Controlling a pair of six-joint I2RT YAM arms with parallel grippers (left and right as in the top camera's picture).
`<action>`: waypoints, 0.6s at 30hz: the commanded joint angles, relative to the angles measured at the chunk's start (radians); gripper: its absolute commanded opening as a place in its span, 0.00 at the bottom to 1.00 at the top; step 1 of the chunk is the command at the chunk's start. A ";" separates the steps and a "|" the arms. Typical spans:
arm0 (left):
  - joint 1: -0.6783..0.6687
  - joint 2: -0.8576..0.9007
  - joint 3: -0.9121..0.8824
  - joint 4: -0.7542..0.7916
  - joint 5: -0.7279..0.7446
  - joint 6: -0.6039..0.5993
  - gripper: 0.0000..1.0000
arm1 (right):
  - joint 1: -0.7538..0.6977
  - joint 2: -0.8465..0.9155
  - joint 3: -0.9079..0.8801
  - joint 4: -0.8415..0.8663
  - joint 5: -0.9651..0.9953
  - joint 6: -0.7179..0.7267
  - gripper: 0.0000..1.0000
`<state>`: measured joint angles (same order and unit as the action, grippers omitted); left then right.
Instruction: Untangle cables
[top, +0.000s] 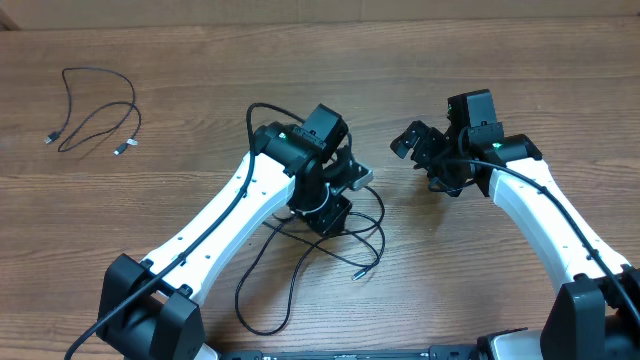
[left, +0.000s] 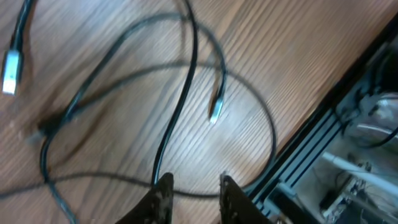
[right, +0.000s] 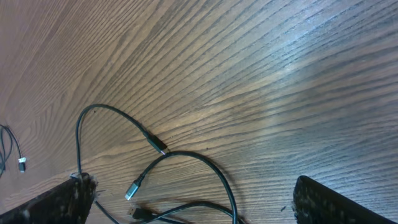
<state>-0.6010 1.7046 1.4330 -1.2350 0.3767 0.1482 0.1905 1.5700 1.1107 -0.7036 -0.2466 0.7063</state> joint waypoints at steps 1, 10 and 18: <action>-0.002 0.012 -0.005 -0.049 -0.117 0.006 0.23 | 0.000 -0.020 0.001 0.003 0.010 0.000 1.00; -0.002 0.023 -0.049 -0.114 -0.177 -0.127 0.49 | 0.000 -0.020 0.001 0.003 0.010 0.000 1.00; -0.002 0.023 -0.202 -0.024 -0.150 -0.179 0.61 | 0.000 -0.020 0.001 0.003 0.010 0.000 1.00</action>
<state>-0.6006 1.7134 1.2808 -1.2850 0.2146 0.0055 0.1905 1.5700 1.1107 -0.7033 -0.2466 0.7063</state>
